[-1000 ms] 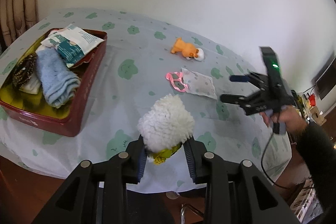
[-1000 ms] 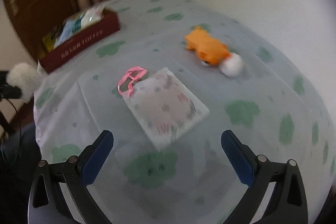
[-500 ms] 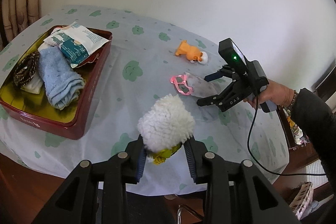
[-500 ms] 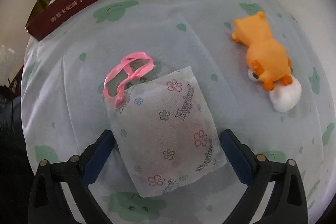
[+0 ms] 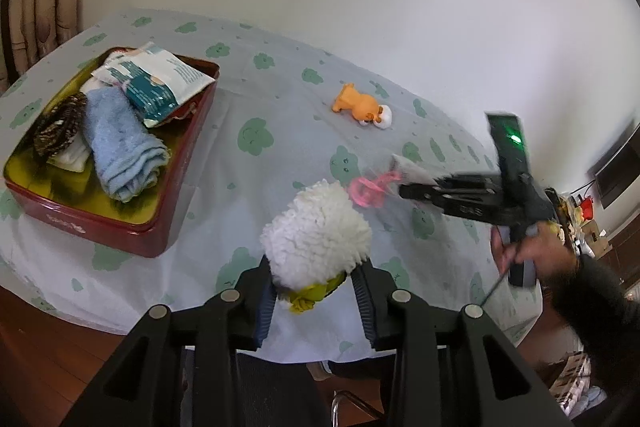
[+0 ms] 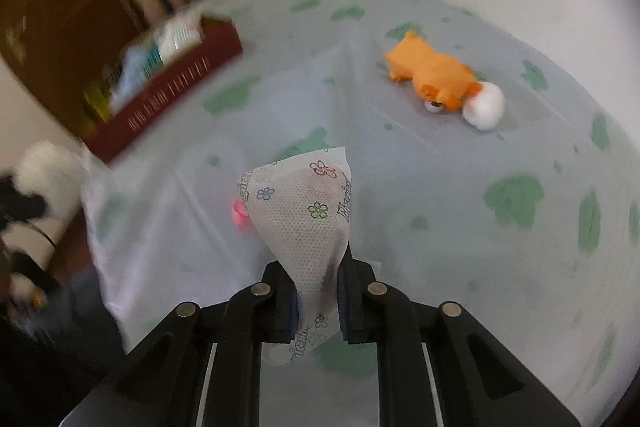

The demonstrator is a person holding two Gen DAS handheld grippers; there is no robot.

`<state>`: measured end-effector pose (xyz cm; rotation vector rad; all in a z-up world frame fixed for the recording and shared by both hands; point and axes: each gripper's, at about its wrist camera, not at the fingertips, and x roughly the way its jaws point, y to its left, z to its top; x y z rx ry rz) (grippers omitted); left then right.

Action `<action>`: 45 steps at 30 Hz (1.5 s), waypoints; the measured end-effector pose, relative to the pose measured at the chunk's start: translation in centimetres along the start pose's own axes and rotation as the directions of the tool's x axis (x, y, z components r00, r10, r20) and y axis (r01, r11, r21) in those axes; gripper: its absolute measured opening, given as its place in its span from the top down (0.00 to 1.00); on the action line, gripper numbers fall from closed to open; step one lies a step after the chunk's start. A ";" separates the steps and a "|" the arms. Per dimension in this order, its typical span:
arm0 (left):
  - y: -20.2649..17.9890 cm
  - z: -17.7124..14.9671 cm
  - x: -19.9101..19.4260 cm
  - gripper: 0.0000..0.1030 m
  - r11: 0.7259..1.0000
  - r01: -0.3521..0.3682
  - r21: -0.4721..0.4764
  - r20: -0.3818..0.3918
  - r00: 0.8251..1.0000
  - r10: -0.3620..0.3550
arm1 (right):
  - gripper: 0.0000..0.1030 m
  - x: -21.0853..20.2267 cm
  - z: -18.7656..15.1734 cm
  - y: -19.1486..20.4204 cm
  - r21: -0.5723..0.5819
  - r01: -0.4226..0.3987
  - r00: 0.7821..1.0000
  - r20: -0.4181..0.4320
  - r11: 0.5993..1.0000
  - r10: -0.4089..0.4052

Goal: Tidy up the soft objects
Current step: 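Lower the fluffy toy into the tin and open the left gripper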

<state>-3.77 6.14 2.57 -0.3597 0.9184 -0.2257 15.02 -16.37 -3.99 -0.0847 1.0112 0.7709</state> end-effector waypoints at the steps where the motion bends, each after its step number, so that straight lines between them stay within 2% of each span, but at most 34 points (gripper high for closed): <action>1: 0.1 -0.1 -0.4 0.66 1.000 -0.002 -0.001 0.008 1.000 0.002 | 0.87 -0.5 -0.9 0.3 0.026 -0.012 1.000 0.027 1.000 0.011; 3: 0.4 -0.1 -1.1 0.66 1.000 -0.006 -0.007 0.020 1.000 0.006 | 0.87 -1.0 -2.4 1.5 0.087 -0.050 0.996 0.079 0.995 0.043; 7: 1.7 0.1 -3.2 0.66 0.999 -0.036 -0.017 0.058 0.998 0.037 | 0.87 -2.2 -5.8 3.3 0.165 -0.073 0.988 0.148 0.984 0.049; 11: 4.1 1.0 -5.5 0.66 0.996 -0.085 -0.041 0.108 0.990 0.089 | 0.87 -1.9 -7.2 4.1 0.211 -0.096 0.985 0.163 0.973 0.062; 16: 7.9 2.7 -7.1 0.66 0.984 -0.157 -0.088 0.151 0.974 0.168 | 0.87 -1.5 -7.5 4.1 0.236 -0.097 0.985 0.159 0.967 0.060; 21: 10.6 4.2 -6.4 0.66 0.972 -0.213 -0.095 0.157 0.961 0.226 | 0.87 -1.4 -7.4 3.9 0.257 -0.108 0.984 0.165 0.960 0.067; 26: 12.6 5.4 -4.0 0.66 0.962 -0.257 -0.094 0.144 0.952 0.268 | 0.87 -1.1 -7.5 3.6 0.282 -0.110 0.985 0.161 0.953 0.066; 30: 14.1 5.7 -2.5 0.66 0.956 -0.274 -0.104 0.122 0.950 0.286 | 0.87 -1.1 -7.7 3.2 0.304 -0.110 0.985 0.159 0.946 0.063; 37: 16.0 5.5 -1.2 0.65 0.945 -0.306 -0.118 0.116 0.941 0.319 | 0.87 -1.7 -6.3 3.5 0.304 -0.127 0.982 0.172 0.944 0.077; 45: 17.1 5.3 -1.9 0.64 0.958 -0.249 -0.140 0.160 0.949 0.270 | 0.87 -2.1 -0.7 8.5 0.185 -0.216 0.961 0.216 0.959 0.175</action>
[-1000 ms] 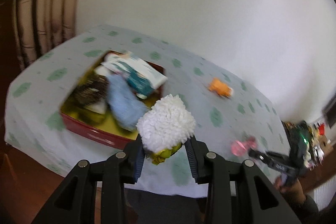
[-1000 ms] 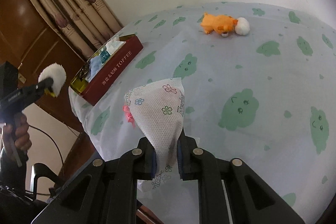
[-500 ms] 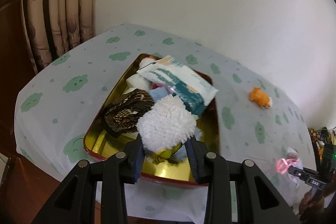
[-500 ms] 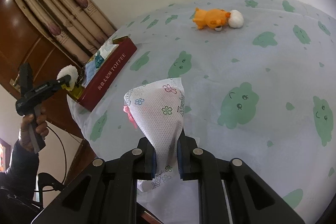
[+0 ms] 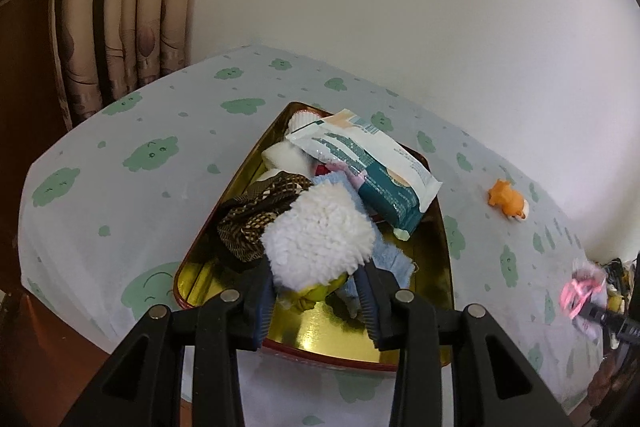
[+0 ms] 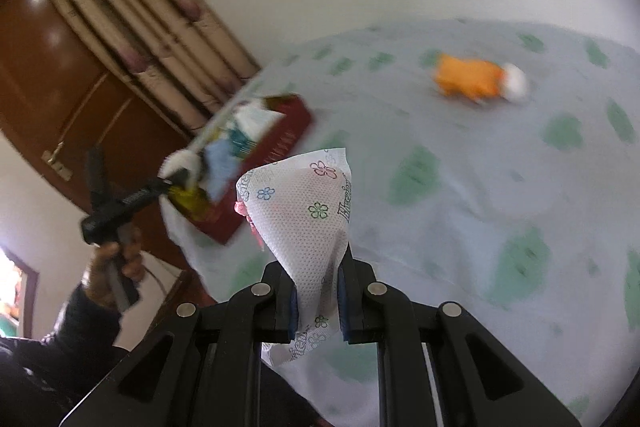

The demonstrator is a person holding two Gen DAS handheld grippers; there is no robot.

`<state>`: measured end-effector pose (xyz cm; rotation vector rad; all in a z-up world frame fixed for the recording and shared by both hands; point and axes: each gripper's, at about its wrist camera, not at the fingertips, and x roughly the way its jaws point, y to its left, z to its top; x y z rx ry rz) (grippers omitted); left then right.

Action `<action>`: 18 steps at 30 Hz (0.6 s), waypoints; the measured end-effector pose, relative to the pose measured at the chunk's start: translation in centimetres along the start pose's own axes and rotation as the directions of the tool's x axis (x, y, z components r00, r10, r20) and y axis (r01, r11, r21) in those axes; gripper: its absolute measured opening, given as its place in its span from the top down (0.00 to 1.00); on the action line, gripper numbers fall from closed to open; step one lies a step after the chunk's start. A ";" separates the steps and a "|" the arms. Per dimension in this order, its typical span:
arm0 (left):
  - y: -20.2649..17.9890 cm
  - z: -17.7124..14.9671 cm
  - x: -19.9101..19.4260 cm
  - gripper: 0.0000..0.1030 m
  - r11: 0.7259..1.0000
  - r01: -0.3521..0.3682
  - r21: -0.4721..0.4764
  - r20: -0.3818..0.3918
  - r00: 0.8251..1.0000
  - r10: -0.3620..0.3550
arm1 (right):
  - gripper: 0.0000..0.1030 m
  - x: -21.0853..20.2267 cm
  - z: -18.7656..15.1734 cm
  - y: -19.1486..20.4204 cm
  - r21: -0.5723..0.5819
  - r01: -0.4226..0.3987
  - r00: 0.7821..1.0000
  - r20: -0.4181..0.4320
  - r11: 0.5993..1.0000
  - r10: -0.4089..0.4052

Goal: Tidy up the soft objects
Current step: 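Lower the fluffy toy into the tin and open the left gripper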

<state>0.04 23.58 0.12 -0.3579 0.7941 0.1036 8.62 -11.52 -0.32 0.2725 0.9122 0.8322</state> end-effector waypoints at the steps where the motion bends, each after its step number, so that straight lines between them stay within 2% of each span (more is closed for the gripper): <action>1: 0.2 0.0 0.0 0.64 1.000 0.003 -0.002 0.001 1.000 -0.003 | 0.87 0.5 0.7 1.1 -0.019 -0.019 1.000 -0.001 1.000 0.019; 5: 0.8 0.0 0.1 0.63 1.000 0.021 -0.020 -0.003 1.000 -0.021 | 0.87 2.7 3.1 5.1 -0.088 -0.072 0.997 -0.007 0.994 0.072; 10: 1.3 -0.1 0.4 0.62 0.998 0.056 -0.041 -0.022 0.998 -0.057 | 0.86 4.9 4.7 8.2 -0.141 -0.108 0.994 -0.017 0.984 0.107; 18: 0.5 -0.5 1.4 0.62 0.996 0.086 -0.003 -0.060 0.994 -0.086 | 0.86 6.3 5.6 9.5 -0.136 -0.125 0.992 -0.015 0.983 0.124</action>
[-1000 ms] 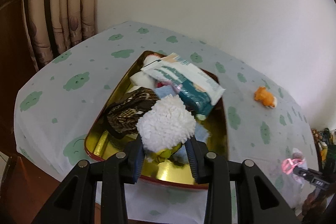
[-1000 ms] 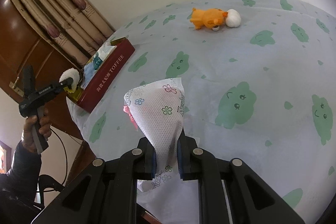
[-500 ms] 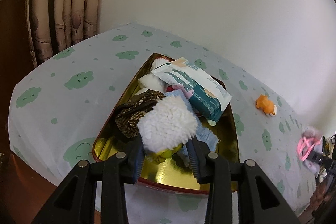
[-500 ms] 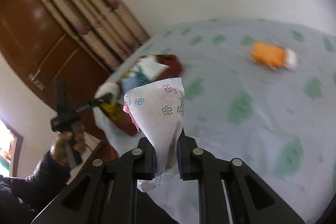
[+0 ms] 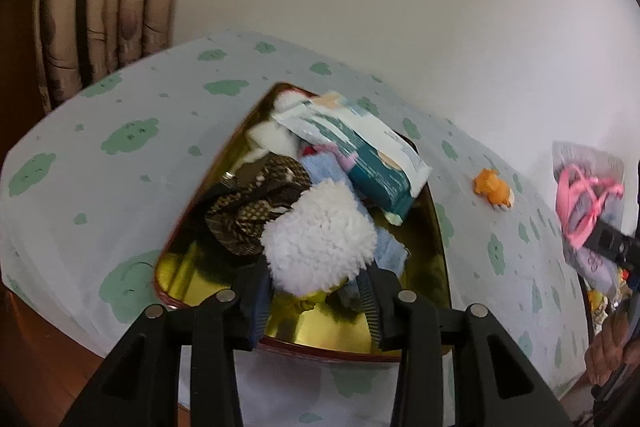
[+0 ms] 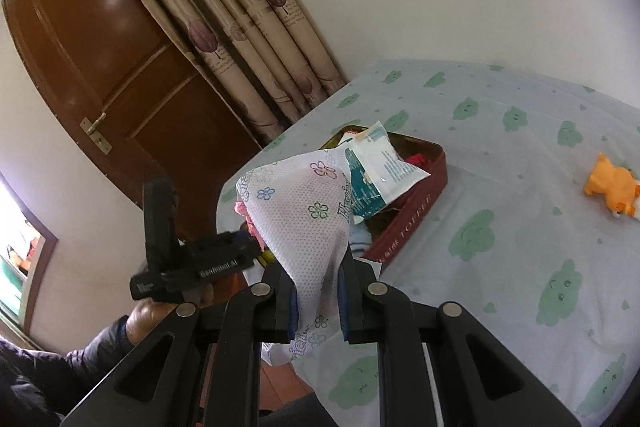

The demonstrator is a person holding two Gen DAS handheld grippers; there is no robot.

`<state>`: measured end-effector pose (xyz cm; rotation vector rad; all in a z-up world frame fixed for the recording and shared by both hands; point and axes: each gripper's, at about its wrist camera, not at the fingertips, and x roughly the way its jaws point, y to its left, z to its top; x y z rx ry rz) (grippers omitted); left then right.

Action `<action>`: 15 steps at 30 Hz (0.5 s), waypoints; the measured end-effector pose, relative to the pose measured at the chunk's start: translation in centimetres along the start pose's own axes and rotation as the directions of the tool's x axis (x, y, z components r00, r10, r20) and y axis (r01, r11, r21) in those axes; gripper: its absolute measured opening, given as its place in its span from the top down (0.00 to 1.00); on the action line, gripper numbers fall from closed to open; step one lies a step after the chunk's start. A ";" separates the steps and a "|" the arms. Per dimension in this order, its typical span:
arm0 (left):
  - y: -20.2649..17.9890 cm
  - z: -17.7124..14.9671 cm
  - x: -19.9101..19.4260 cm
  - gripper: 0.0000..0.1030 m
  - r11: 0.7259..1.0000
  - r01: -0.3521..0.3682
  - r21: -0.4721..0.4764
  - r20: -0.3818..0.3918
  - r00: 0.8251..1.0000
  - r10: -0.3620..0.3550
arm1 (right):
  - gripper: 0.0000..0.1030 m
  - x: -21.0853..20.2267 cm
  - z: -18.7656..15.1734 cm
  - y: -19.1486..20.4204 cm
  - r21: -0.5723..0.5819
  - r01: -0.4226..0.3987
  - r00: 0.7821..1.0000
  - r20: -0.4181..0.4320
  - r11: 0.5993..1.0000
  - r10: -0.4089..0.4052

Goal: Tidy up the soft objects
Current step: 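Lower the fluffy toy into the tin and open the left gripper, then carry the floral pad into the tin and open the right gripper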

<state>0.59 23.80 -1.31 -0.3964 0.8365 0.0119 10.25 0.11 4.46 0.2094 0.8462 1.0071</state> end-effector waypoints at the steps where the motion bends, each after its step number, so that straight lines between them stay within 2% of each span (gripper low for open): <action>1: -0.2 0.0 0.1 0.62 1.000 -0.001 0.014 -0.008 1.000 0.001 | 0.86 0.0 0.0 -0.1 0.006 0.003 1.000 0.002 1.000 -0.003; 4: -1.0 -0.2 0.2 0.57 0.998 -0.023 0.050 -0.027 0.999 0.025 | 0.86 -0.1 0.3 -0.3 0.018 0.003 1.000 0.007 1.000 -0.003; 6: -1.4 -0.2 0.1 0.52 0.995 -0.077 0.066 -0.038 0.996 0.080 | 0.86 -0.1 0.5 -0.4 0.017 0.008 1.000 0.007 1.000 -0.008; 8: -1.8 -0.1 -0.3 0.51 0.990 -0.110 0.090 -0.011 0.994 0.112 | 0.86 0.0 0.6 -0.3 0.016 0.008 1.000 0.007 1.000 -0.008; 10: -2.1 0.0 -0.9 0.36 0.986 -0.120 0.115 0.042 0.992 0.116 | 0.86 0.0 0.5 -0.4 0.016 0.004 1.000 0.006 1.000 -0.004; 13: -2.1 0.2 -1.4 0.34 0.983 -0.137 0.122 0.076 0.989 0.128 | 0.86 0.5 0.8 -0.2 0.015 0.001 1.000 0.006 1.000 -0.001; 15: -2.0 0.3 -1.7 0.34 0.988 -0.103 0.118 0.078 0.992 0.095 | 0.86 0.8 0.8 0.0 0.014 -0.002 1.000 0.001 1.000 0.002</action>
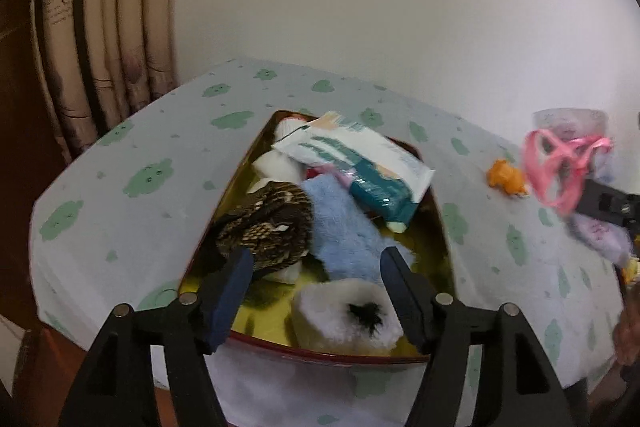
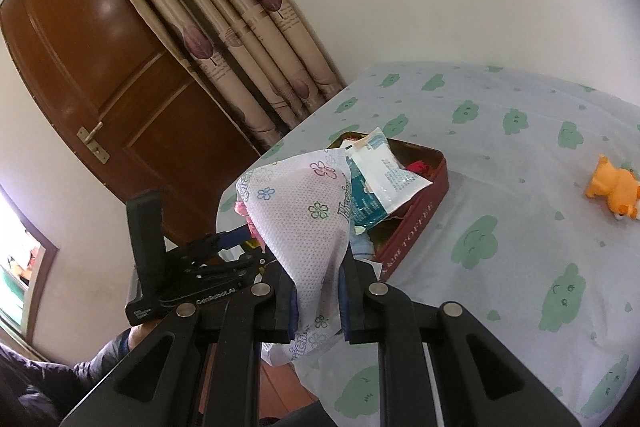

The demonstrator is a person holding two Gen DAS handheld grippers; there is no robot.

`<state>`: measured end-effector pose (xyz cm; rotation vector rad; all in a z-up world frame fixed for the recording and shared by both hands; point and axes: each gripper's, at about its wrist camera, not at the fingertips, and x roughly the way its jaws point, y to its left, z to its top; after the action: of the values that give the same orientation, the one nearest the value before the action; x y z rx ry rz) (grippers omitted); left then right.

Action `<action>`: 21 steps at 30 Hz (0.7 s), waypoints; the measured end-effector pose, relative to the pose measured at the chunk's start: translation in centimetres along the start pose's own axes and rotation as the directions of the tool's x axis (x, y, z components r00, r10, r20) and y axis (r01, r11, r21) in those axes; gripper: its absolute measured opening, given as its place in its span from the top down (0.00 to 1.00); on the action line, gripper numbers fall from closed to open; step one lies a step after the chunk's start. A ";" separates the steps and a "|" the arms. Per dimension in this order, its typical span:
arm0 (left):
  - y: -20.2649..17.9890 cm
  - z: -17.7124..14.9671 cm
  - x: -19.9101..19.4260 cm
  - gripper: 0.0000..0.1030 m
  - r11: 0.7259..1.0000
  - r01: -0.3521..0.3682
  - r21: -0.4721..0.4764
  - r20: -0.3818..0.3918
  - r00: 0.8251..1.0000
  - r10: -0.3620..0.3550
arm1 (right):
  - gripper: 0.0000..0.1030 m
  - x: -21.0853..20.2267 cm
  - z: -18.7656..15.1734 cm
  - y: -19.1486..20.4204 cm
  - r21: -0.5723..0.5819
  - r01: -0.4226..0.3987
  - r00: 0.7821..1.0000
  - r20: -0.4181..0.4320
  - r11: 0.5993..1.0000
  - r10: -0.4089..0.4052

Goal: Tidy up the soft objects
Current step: 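Carry the floral pad into the tin and open the right gripper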

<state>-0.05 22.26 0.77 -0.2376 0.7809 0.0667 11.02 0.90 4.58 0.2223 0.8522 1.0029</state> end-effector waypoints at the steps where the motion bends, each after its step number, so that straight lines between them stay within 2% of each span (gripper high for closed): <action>1: 0.1 0.0 -0.2 0.34 1.000 0.003 -0.010 0.006 1.000 -0.003 | 0.86 0.2 0.0 0.1 0.001 -0.001 1.000 -0.004 1.000 0.001; 6: 1.1 0.2 -1.8 0.34 0.991 -0.030 -0.134 0.002 1.000 0.031 | 0.85 1.6 0.4 0.5 0.002 -0.006 1.000 -0.018 1.000 0.006; 11: 1.5 -0.7 -4.8 0.34 0.963 -0.146 -0.227 0.014 0.988 0.153 | 0.84 3.7 0.9 0.9 0.000 -0.013 0.999 -0.049 1.000 0.013; 15: 1.1 -2.7 -7.0 0.34 0.938 -0.245 -0.244 0.055 0.962 0.266 | 0.84 6.2 0.8 0.9 0.012 -0.006 0.997 -0.078 1.000 0.007; 18: 1.1 -3.6 -7.5 0.34 0.932 -0.270 -0.241 0.090 0.950 0.298 | 0.83 8.2 0.8 0.8 0.024 0.006 0.995 -0.102 1.000 -0.003; 21: 1.0 -3.7 -7.1 0.34 0.931 -0.297 -0.213 0.088 0.943 0.321 | 0.83 10.1 0.5 0.8 0.047 -0.001 0.993 -0.118 0.999 0.007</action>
<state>-7.79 22.53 3.10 -0.2939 0.6852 0.4558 13.44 9.65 0.07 0.2057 0.9839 1.0081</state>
